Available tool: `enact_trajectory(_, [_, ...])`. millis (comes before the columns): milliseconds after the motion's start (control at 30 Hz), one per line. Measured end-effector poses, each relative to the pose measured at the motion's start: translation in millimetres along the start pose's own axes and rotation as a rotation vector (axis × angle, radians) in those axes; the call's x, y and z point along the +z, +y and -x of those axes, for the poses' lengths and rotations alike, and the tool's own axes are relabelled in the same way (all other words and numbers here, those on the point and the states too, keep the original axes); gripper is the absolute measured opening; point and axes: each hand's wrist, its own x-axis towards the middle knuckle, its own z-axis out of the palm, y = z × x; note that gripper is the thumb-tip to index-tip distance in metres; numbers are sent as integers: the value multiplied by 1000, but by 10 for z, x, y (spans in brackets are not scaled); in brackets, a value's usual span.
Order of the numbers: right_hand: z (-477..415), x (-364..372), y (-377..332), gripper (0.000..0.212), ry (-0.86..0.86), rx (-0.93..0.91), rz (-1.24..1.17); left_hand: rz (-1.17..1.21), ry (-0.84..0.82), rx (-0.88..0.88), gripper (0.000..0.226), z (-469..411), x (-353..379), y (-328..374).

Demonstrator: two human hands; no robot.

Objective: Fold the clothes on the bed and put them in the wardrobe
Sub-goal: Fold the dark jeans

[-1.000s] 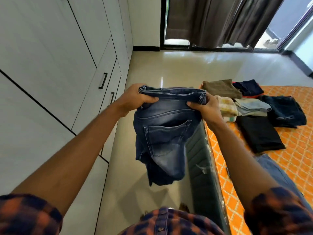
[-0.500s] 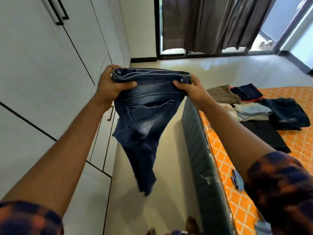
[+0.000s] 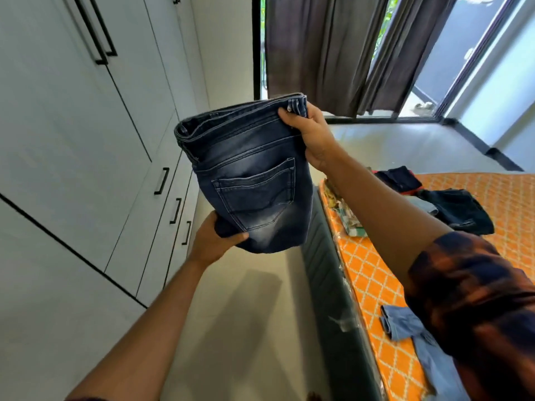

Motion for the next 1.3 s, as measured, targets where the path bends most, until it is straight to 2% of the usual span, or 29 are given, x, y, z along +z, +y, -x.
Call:
enact_trajectory(100, [-17, -103, -137, 8, 52, 0, -33, -236, 73, 149, 27, -210, -37, 70])
enact_trajectory(133, [1, -167, -189, 11, 94, -3, -34, -311, 53, 187, 16, -271, -86, 100])
enact_trajectory(233, [32, -476, -296, 23, 219, 2, -34, -496, -29, 211, 18, -380, -319, 104])
enact_trajectory(300, [83, -755, -340, 25, 285, 3, -31, -531, -61, 166, 14, -384, -478, 109])
enact_trajectory(367, [131, -981, -338, 22, 305, 28, -9, -466, -15, 132, 6, -427, -578, 89])
enact_trajectory(467, [240, -1001, -252, 15, 283, 35, -39, -378, 26, 59, 12, -421, -563, 66])
enact_trajectory(567, [293, -892, -172, 10, 290, 23, -131, -266, -88, -41, 14, -446, -550, 181])
enact_trajectory(667, [321, -709, -144, 9, 219, 26, -173, -21, -308, -24, 70, -417, -533, 603])
enact_trajectory(733, [321, -530, -121, 11, 166, 35, -161, 184, -313, 119, 80, -391, -428, 1016])
enact_trajectory(800, [324, -421, -112, 11, 128, 45, -114, 293, -153, 249, 69, -437, -314, 1339])
enact_trajectory(867, [339, -427, -109, 7, 127, 38, -28, 337, -6, 263, 56, -451, -318, 1495])
enact_trajectory(967, [369, -574, -72, 19, 248, -45, 314, 249, -59, 264, 30, -475, -289, 1531])
enact_trajectory(1033, [418, -613, -12, 19, 340, -163, 472, 210, -39, 247, 16, -500, -178, 1600])
enact_trajectory(1133, [474, -575, -11, 11, 390, -234, 485, 236, 57, 213, 23, -512, -149, 1743])
enact_trajectory(1200, [511, -619, -47, 7, 396, -210, 442, 221, -13, 195, 30, -545, -214, 1822])
enact_trajectory(1300, [488, -599, -83, 14, 389, -146, 398, 389, -336, -132, 40, -549, -267, 1886])
